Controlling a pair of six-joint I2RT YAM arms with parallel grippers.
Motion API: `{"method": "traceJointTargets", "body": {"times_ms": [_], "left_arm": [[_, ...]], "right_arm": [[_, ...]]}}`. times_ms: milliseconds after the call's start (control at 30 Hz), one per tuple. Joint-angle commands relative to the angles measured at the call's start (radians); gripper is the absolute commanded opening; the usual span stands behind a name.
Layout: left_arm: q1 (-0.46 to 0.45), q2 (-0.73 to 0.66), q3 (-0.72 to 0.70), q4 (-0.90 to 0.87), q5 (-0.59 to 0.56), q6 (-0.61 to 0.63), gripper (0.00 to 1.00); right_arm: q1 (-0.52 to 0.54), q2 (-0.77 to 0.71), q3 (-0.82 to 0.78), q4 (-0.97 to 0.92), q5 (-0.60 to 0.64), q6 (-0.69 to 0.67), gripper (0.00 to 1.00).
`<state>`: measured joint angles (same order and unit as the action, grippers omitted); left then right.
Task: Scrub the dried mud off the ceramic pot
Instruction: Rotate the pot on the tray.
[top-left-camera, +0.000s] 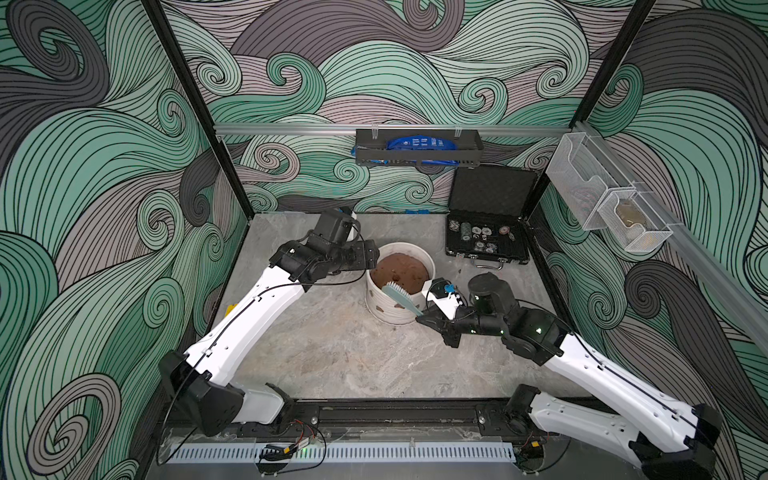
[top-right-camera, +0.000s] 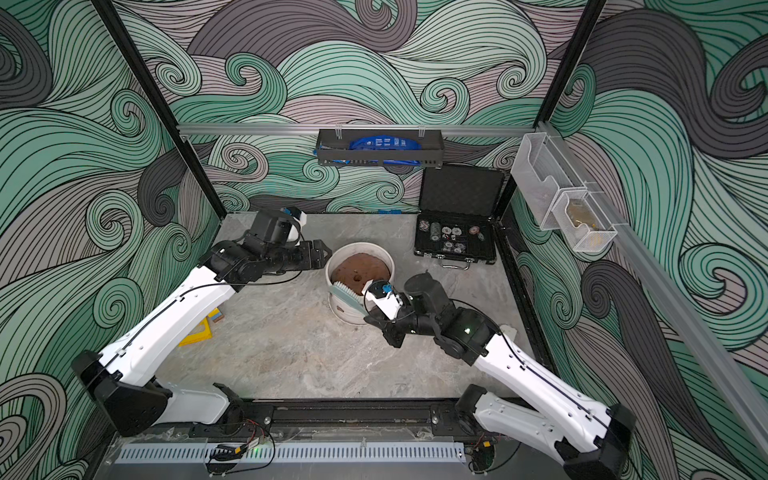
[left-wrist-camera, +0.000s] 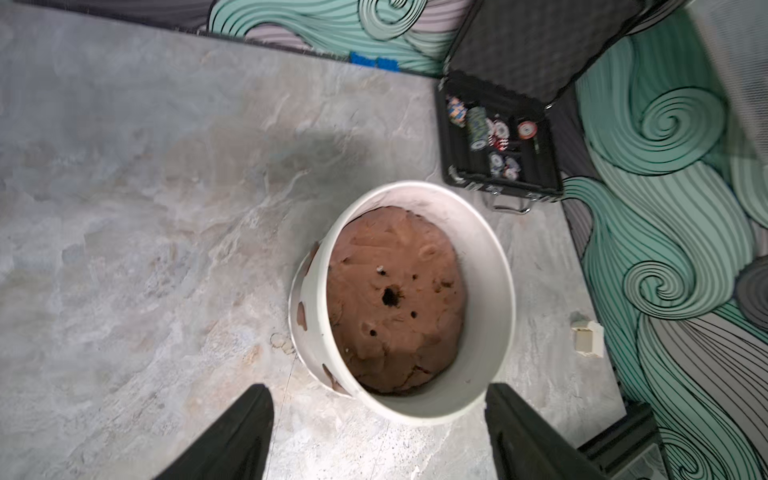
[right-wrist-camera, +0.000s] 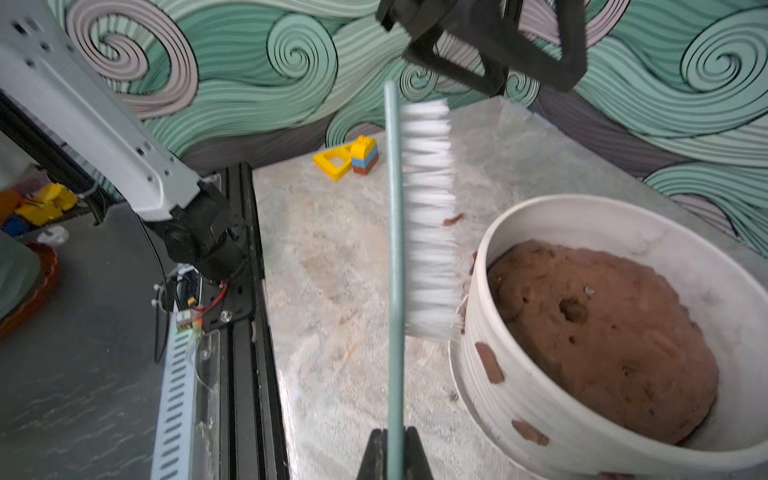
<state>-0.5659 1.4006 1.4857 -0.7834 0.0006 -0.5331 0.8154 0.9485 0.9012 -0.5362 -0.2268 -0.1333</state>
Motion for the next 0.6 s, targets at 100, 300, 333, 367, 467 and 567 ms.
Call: {"method": "traceJointTargets", "body": {"times_ms": [100, 300, 333, 367, 467, 567], "left_arm": [[0.003, 0.108, 0.015, -0.063, -0.073, -0.068, 0.78], [0.003, 0.191, 0.02, -0.08, -0.088, -0.076, 0.69], [0.003, 0.207, 0.024, -0.081, -0.087, -0.074, 0.68], [0.003, 0.22, 0.026, -0.084, -0.089, -0.072, 0.66], [0.003, 0.265, 0.04, -0.088, -0.085, -0.066, 0.59], [0.003, 0.314, 0.078, -0.116, -0.083, -0.055, 0.5]], "right_arm": [[0.02, 0.019, -0.019, -0.004, 0.107, -0.018, 0.0], [0.023, 0.073, 0.014, -0.05, 0.134, -0.029, 0.0], [0.037, 0.083, 0.029, -0.07, 0.168, -0.04, 0.0], [0.049, 0.09, 0.043, -0.097, 0.203, -0.054, 0.0], [0.053, 0.114, 0.069, -0.151, 0.248, -0.085, 0.0], [0.053, 0.128, 0.064, -0.16, 0.263, -0.109, 0.0]]}}
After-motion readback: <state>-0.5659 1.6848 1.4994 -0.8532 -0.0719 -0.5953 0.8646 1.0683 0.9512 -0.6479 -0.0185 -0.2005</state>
